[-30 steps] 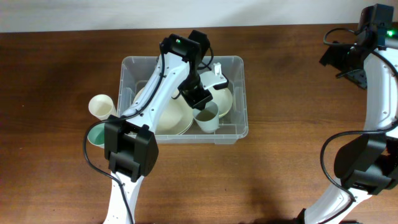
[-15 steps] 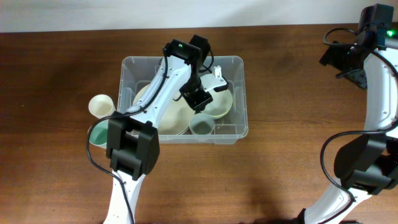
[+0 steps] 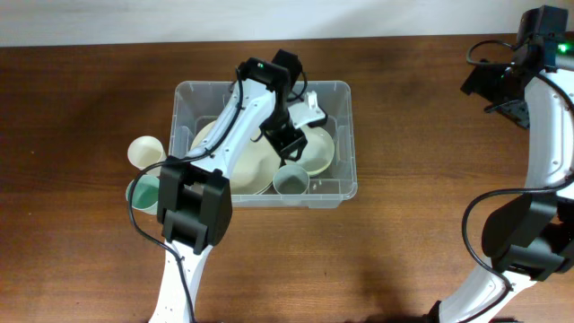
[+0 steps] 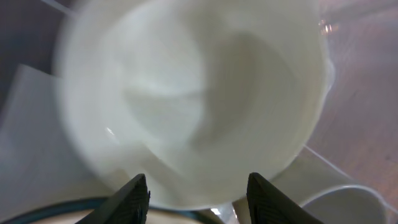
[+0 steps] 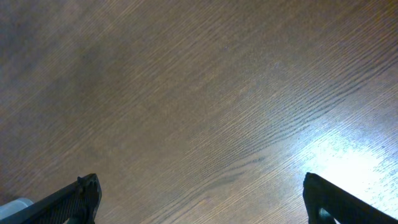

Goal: Pack container
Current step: 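Lower the clear cup into the bin's front right and open the left gripper, then move the left gripper to the cream cup and grasp its rim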

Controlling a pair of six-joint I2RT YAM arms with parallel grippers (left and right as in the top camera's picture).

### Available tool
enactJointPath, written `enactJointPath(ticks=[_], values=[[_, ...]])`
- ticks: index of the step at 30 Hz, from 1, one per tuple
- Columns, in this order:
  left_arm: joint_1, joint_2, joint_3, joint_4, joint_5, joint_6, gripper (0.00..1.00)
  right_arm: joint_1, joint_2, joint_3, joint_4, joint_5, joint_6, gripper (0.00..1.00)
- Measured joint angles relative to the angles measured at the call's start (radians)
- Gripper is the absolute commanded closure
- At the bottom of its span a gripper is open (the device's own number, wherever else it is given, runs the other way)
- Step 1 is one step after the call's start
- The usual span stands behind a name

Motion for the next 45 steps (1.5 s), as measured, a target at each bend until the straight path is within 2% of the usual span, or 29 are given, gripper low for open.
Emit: enactJointPath(ticks=[10, 13, 19, 23, 27, 31, 35, 41, 45], values=[[0.051, 0.004, 0.397, -0.049, -0.016, -0.119, 0.46, 0.0, 0.0, 0.0, 0.0, 0.0, 0.0, 0.01], [0.082, 0.004, 0.478, -0.069, -0.081, -0.225, 0.43, 0.0, 0.0, 0.0, 0.0, 0.0, 0.0, 0.01], [0.206, 0.004, 0.529, -0.201, -0.337, -0.58, 0.43, 0.0, 0.0, 0.0, 0.0, 0.0, 0.0, 0.02], [0.346, 0.006, 0.529, -0.298, -0.401, -0.76, 0.43, 0.0, 0.0, 0.0, 0.0, 0.0, 0.0, 0.01], [0.492, 0.006, 0.528, -0.304, -0.377, -0.843, 0.43, 0.0, 0.0, 0.0, 0.0, 0.0, 0.0, 0.01], [0.607, 0.006, 0.489, -0.306, -0.326, -0.88, 0.43, 0.0, 0.0, 0.0, 0.0, 0.0, -0.001, 0.01], [0.677, 0.006, 0.372, -0.304, -0.288, -0.895, 0.43, 0.0, 0.0, 0.0, 0.0, 0.0, 0.0, 0.01], [0.709, 0.007, 0.164, -0.287, -0.267, -0.901, 0.43, 0.0, 0.0, 0.0, 0.0, 0.0, 0.0, 0.01], [0.708, 0.007, 0.055, -0.204, -0.258, -0.902, 0.43, 0.0, 0.0, 0.0, 0.0, 0.0, 0.0, 0.01]])
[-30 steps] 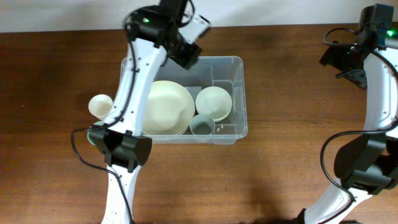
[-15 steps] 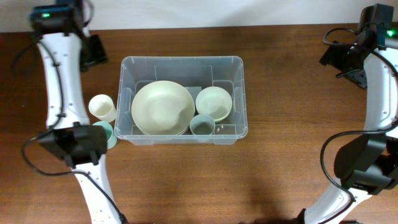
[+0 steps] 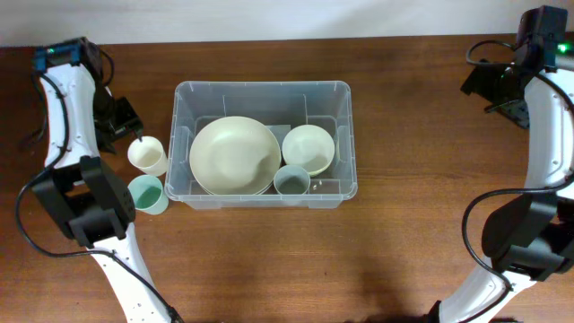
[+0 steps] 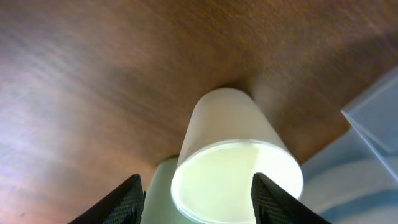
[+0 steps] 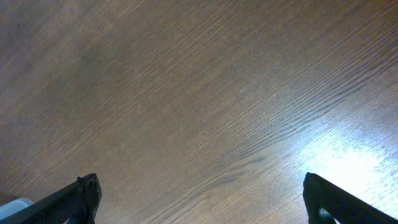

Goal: Pack container
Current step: 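Move the left gripper to the cream cup and grasp its rim, then carry the cream cup into the bin and set it in the clear cup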

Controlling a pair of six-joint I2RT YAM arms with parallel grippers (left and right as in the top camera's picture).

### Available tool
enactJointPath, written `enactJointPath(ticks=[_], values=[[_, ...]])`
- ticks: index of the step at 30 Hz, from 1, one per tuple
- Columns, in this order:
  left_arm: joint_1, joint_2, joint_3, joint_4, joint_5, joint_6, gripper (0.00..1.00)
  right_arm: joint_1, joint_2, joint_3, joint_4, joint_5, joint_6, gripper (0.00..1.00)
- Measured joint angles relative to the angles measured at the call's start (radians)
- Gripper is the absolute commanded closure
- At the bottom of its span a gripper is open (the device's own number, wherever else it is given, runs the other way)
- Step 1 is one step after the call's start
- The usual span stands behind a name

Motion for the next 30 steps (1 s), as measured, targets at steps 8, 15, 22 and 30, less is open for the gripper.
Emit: enactJointPath(ticks=[8, 15, 22, 30], values=[[0.0, 0.0, -0.157, 0.094, 0.002, -0.008, 0.75, 0.0, 0.0, 0.0, 0.0, 0.0, 0.001, 0.01], [0.0, -0.002, -0.21, 0.141, 0.016, -0.007, 0.99, 0.0, 0.0, 0.0, 0.0, 0.0, 0.0, 0.01], [0.002, 0.008, -0.08, 0.094, 0.016, -0.007, 0.99, 0.0, 0.0, 0.0, 0.0, 0.0, 0.0, 0.01], [-0.008, 0.006, 0.449, -0.082, 0.073, 0.064, 0.99, 0.0, 0.0, 0.0, 0.0, 0.0, 0.0, 0.01]])
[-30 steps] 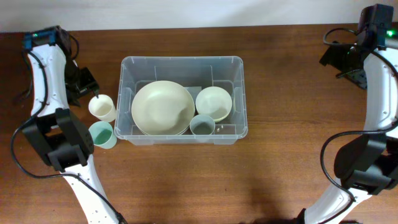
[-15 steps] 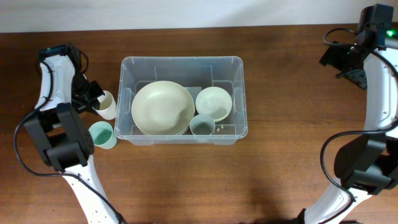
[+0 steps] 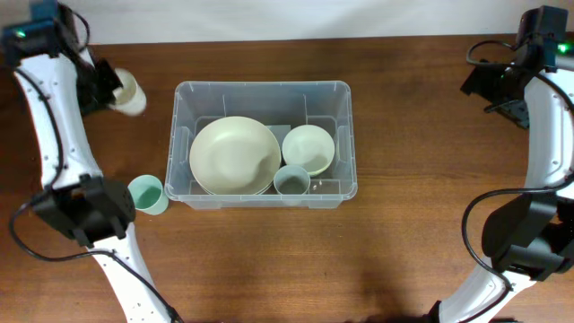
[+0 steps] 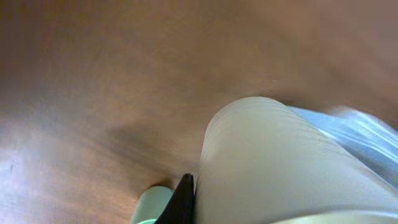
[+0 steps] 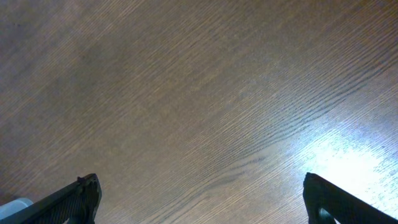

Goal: Pack container
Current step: 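Carry the cream cup into the bin and set it in the clear cup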

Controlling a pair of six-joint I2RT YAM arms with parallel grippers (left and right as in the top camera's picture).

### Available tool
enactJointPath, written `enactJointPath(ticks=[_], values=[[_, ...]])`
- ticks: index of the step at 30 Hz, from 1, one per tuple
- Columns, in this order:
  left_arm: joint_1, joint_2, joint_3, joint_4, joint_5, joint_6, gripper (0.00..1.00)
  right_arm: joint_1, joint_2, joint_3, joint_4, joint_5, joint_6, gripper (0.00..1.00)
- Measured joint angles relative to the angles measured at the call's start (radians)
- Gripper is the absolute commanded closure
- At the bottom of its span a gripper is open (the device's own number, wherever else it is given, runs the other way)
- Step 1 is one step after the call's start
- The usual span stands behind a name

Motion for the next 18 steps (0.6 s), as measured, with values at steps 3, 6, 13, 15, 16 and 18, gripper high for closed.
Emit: enactJointPath(ticks=[3, 6, 13, 15, 16, 18], values=[[-0.056, -0.024, 0.101, -0.015, 0.11, 0.145, 0.99, 0.0, 0.0, 0.0, 0.0, 0.0, -0.001, 0.01], [-0.168, -0.056, 0.118, -0.016, 0.188, 0.278, 0.99, 0.0, 0.0, 0.0, 0.0, 0.0, 0.0, 0.01], [-0.491, -0.063, 0.04, -0.018, 0.207, 0.423, 0.99, 0.0, 0.0, 0.0, 0.0, 0.0, 0.0, 0.01], [-0.546, -0.063, -0.003, -0.019, 0.194, 0.44, 0.99, 0.0, 0.0, 0.0, 0.0, 0.0, 0.0, 0.01], [-0.572, -0.063, -0.028, -0.02, 0.182, 0.447, 0.99, 0.0, 0.0, 0.0, 0.0, 0.0, 0.0, 0.01], [-0.614, -0.063, -0.076, -0.02, 0.156, 0.45, 0.99, 0.0, 0.0, 0.0, 0.0, 0.0, -0.001, 0.01]])
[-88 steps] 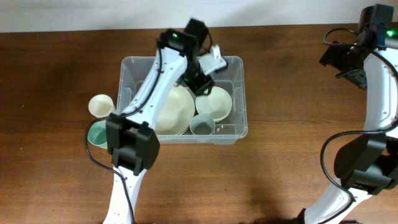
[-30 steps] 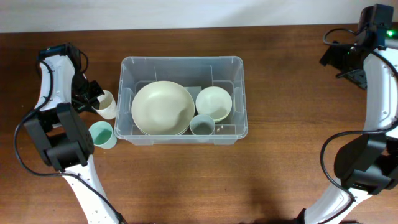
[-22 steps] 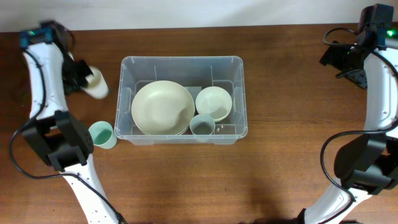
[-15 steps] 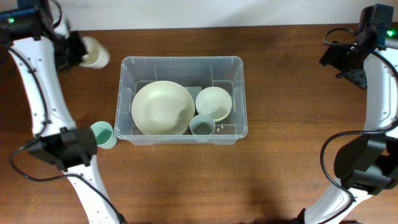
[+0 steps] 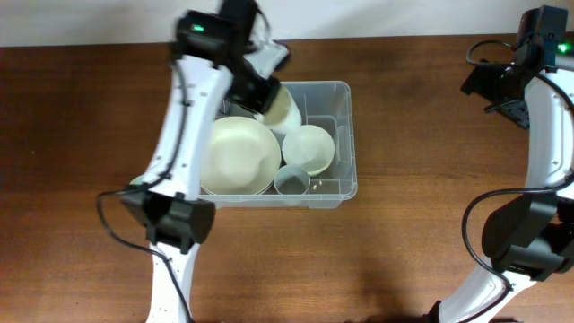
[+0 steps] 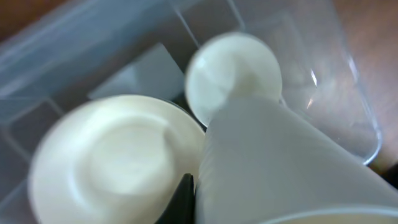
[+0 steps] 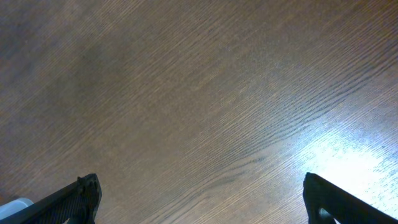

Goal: Pack container
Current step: 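Carry the cream cup into the bin and set it in the clear cup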

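My left gripper (image 5: 269, 95) is shut on a cream cup (image 5: 283, 109), held tilted over the back middle of the clear plastic container (image 5: 345, 99). In the left wrist view the cup (image 6: 280, 155) fills the lower right, with one black finger (image 6: 185, 198) pressed against its side and the other finger hidden. Inside the container are a large cream bowl (image 5: 235, 157), a small cream bowl (image 5: 309, 148) and a grey cup (image 5: 291, 182). My right gripper (image 5: 502, 85) hangs open over bare table at the far right, with nothing between its fingers (image 7: 84, 199).
The left arm (image 5: 184, 152) crosses the container's left side from the front edge of the table. The right arm (image 5: 547, 144) runs along the right edge. The brown wooden table (image 5: 421, 135) lies between the container and the right arm.
My left gripper, holding the cream cup, was above the table at the back left corner. It is now over the back middle of the container. The right arm has not moved.
My left gripper was open inside the container, above the small cream bowl. Then it stood open by the cream cup on the table left of the container. Then it held that cup raised at the back left, and now holds it over the container.
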Controlling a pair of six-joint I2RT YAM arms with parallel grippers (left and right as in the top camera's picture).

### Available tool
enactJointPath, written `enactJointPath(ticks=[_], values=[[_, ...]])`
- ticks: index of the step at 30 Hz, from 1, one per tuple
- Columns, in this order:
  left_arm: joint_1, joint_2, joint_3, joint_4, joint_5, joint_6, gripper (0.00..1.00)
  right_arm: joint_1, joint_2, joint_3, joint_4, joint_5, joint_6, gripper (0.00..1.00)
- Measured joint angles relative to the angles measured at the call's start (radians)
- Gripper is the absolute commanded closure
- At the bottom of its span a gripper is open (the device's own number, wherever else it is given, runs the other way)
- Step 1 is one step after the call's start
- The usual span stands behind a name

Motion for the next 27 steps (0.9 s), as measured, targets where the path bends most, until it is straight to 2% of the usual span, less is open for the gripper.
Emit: enactJointPath(ticks=[10, 27], values=[[-0.053, 0.0, -0.188, -0.002, -0.039, -0.009, 0.99, 0.0, 0.0, 0.0, 0.0, 0.0, 0.001, 0.01], [-0.095, 0.0, -0.334, -0.002, -0.019, -0.008, 0.99, 0.0, 0.0, 0.0, 0.0, 0.0, 0.001, 0.01]])
